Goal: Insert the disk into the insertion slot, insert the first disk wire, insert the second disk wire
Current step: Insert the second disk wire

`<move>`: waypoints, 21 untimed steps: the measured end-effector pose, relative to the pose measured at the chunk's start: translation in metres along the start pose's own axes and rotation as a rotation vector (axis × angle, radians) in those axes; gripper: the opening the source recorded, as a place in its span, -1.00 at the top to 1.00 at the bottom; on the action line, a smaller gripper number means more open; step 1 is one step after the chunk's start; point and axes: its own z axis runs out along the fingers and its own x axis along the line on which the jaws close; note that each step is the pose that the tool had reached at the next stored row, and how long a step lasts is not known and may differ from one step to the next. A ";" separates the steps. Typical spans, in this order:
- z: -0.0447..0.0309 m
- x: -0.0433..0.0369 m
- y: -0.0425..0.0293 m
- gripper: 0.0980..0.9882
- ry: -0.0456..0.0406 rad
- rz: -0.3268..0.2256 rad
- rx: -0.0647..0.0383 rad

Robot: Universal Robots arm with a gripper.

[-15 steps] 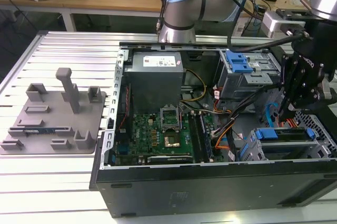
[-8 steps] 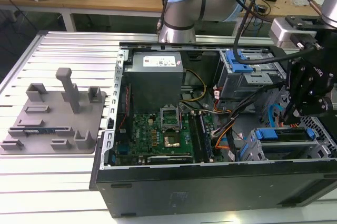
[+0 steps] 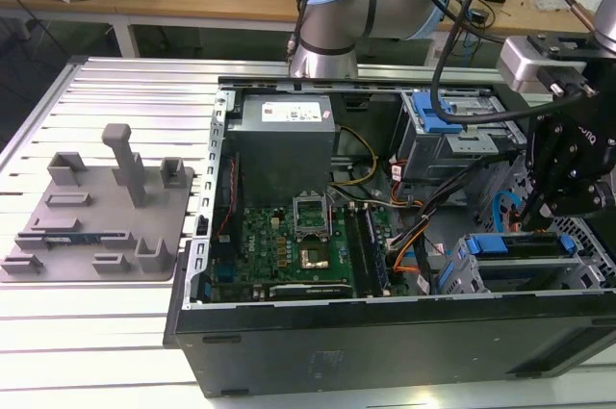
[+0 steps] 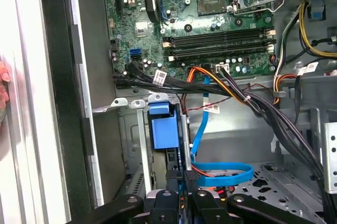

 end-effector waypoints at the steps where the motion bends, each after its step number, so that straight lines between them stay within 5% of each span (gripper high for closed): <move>1: 0.0001 0.0017 -0.0002 0.85 -0.0160 0.000 -0.001; 3: 0.0004 0.0058 -0.0005 0.85 -0.0532 0.002 -0.005; 4: 0.0008 0.0082 -0.0007 0.85 -0.0589 0.002 -0.005; 13: 0.0013 0.0147 -0.0017 0.85 -0.0588 -0.001 -0.005; 21: 0.0020 0.0128 -0.0015 0.85 -0.0590 -0.001 -0.005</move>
